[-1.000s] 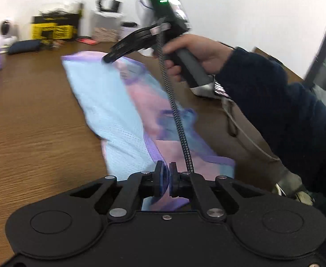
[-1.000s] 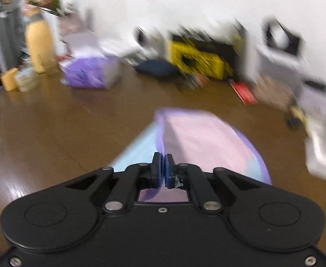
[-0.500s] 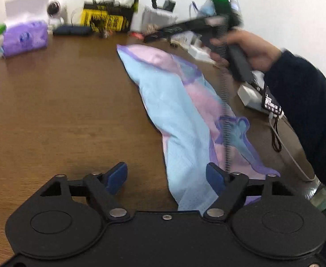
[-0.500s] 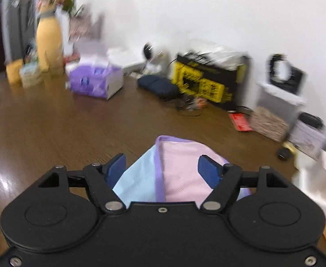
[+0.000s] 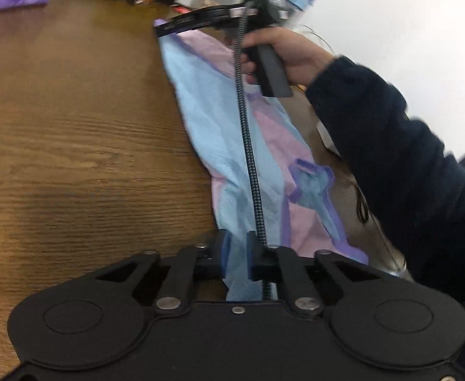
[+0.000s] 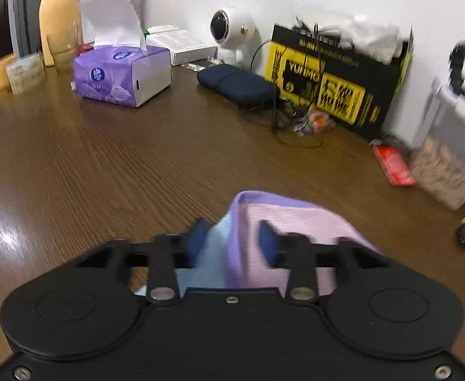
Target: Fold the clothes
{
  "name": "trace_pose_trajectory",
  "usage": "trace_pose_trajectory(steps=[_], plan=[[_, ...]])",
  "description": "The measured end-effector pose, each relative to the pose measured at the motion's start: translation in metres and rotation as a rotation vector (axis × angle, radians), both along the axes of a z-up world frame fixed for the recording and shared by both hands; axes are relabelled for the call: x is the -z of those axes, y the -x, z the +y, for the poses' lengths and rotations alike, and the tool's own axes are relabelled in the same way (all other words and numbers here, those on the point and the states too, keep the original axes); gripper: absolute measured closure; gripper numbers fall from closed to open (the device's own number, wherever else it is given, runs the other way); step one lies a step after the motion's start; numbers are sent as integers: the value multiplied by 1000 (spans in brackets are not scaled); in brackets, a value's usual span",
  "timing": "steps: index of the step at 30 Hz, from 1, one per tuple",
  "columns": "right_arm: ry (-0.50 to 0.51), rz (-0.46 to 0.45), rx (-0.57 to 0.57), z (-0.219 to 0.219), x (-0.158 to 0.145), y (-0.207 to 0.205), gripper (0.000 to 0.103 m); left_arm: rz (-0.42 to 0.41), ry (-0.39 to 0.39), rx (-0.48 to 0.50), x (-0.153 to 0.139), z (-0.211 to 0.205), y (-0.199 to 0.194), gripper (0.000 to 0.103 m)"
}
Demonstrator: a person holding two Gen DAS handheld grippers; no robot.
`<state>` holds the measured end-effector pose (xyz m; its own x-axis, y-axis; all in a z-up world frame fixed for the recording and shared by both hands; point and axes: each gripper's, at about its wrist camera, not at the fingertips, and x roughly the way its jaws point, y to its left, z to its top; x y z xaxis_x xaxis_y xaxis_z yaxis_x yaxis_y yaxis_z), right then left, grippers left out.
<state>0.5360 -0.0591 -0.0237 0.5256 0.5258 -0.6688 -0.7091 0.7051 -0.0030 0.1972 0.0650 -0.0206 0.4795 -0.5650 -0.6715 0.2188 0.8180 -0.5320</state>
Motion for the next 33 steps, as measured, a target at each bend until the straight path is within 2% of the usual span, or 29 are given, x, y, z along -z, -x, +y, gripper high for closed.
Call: trace_pose_trajectory(steps=[6,8,10,11,12,13,14,15,16,17,18,20,24,27,29,30,31,32,33], plan=[[-64,-32,129,-24,-10,-8,98,16,53,-27,2,-1,8,102],[-38,-7,136,-27,-5,-11,98,39,58,-35,3,-2,7,100],[-11,-8,136,-31,-8,-3,84,49,54,-35,0,-2,8,99],[-27,-21,124,-36,-17,9,67,33,49,-29,-4,1,10,97],[-44,-35,111,-41,-26,22,60,18,45,-24,-8,4,13,89],[-61,-48,98,-47,-35,34,60,1,40,-23,-10,9,16,69],[-77,-62,86,-52,-44,46,60,-28,32,-28,-15,14,22,53],[-94,-75,73,-57,-53,58,60,-54,22,-33,-19,18,26,20],[-110,-89,60,-62,-62,71,60,-72,12,-34,-20,23,30,9],[-127,-102,48,-68,-71,83,54,-85,12,-23,-21,26,33,9],[-145,-124,33,-74,-80,101,39,-91,13,-10,-20,28,35,9],[-180,-174,4,-87,-95,147,30,-109,-10,-12,-20,29,40,9],[-231,-189,-60,-121,-111,219,29,-186,-125,-32,-27,15,51,9],[-249,-171,-79,-149,-111,263,29,-265,-171,82,-31,-17,58,9],[-236,-166,-52,-161,-107,276,29,-271,-229,136,-28,-37,59,9],[-237,-159,-29,-169,-104,282,29,-250,-276,137,-22,-46,57,13],[-245,-148,-5,-177,-102,287,29,-232,-311,125,-18,-50,55,31],[-252,-141,11,-182,-100,289,29,-214,-354,99,-13,-53,54,35],[-257,-134,37,-189,-97,293,29,-195,-379,77,-10,-55,52,61]])
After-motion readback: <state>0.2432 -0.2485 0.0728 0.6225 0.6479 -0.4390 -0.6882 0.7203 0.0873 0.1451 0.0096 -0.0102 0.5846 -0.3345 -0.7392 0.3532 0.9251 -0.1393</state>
